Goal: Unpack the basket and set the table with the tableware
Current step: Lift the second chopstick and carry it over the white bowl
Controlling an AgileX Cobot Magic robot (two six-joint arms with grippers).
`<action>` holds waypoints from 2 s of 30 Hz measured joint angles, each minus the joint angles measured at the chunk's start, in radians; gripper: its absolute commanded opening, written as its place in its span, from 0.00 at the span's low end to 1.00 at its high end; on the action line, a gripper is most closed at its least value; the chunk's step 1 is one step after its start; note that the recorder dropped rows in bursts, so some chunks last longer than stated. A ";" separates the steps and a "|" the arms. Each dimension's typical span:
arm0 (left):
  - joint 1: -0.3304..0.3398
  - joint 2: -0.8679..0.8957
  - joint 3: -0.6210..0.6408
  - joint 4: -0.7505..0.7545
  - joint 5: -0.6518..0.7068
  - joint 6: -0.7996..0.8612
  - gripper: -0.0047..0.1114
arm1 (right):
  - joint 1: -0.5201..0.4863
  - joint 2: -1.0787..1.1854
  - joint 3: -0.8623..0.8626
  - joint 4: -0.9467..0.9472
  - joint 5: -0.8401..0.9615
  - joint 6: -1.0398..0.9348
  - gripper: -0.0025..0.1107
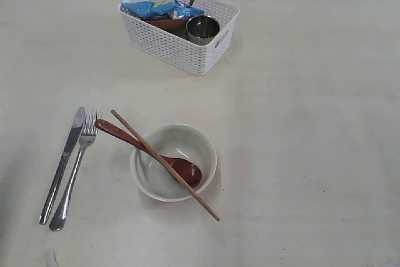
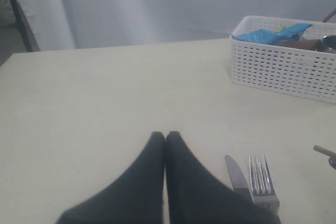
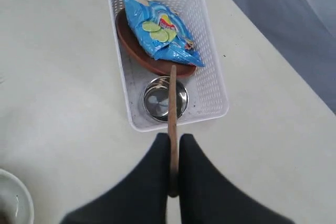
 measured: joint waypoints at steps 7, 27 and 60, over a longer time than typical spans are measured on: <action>0.000 0.000 0.000 0.000 0.000 0.000 0.04 | 0.000 -0.041 0.013 0.074 0.000 0.000 0.02; 0.000 0.000 0.000 0.000 0.000 0.000 0.04 | 0.265 -0.409 0.731 0.176 -0.367 -0.019 0.02; 0.000 0.000 0.000 0.000 0.000 0.000 0.04 | 0.334 -0.468 1.066 0.081 -0.498 0.128 0.02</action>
